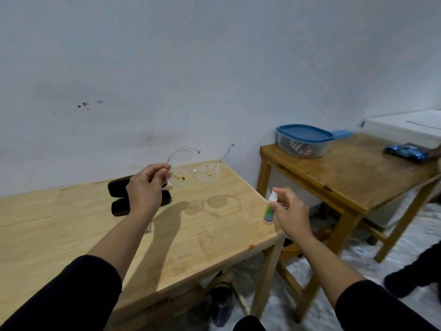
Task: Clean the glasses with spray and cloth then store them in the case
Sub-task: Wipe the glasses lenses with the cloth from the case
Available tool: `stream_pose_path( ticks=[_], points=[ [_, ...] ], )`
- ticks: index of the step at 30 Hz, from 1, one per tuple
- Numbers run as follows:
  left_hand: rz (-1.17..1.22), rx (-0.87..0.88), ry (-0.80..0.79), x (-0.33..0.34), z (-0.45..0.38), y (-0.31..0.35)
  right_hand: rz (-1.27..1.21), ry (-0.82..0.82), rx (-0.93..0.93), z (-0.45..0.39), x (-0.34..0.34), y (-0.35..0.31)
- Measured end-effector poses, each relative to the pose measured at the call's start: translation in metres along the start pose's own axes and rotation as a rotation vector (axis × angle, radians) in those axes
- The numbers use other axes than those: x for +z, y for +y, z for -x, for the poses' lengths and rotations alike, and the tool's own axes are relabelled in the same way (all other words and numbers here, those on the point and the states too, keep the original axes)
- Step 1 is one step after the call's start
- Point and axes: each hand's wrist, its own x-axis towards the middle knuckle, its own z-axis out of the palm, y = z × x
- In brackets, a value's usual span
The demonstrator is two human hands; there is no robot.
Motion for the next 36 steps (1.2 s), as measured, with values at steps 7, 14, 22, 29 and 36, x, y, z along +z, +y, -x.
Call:
stream_pose_path(
  ticks=[7, 14, 22, 29, 36],
  points=[
    [0.010, -0.002, 0.009, -0.002, 0.002, 0.000, 0.035, -0.039, -0.024, -0.002, 0.002, 0.001],
    [0.032, 0.024, 0.014, -0.009, 0.003, 0.010, 0.298, -0.208, -0.088, -0.013, -0.003, -0.001],
    [-0.006, 0.050, 0.058, -0.030, 0.001, 0.024, 0.632, -0.268, -0.216, -0.033, -0.002, -0.039],
    [-0.057, 0.061, 0.134, -0.069, -0.008, 0.030, 0.635, -0.324, -0.320, -0.039, 0.031, -0.081],
    [-0.076, 0.041, 0.244, -0.134, -0.017, 0.026, 0.559, -0.424, -0.426, -0.032, 0.108, -0.114]
  ],
)
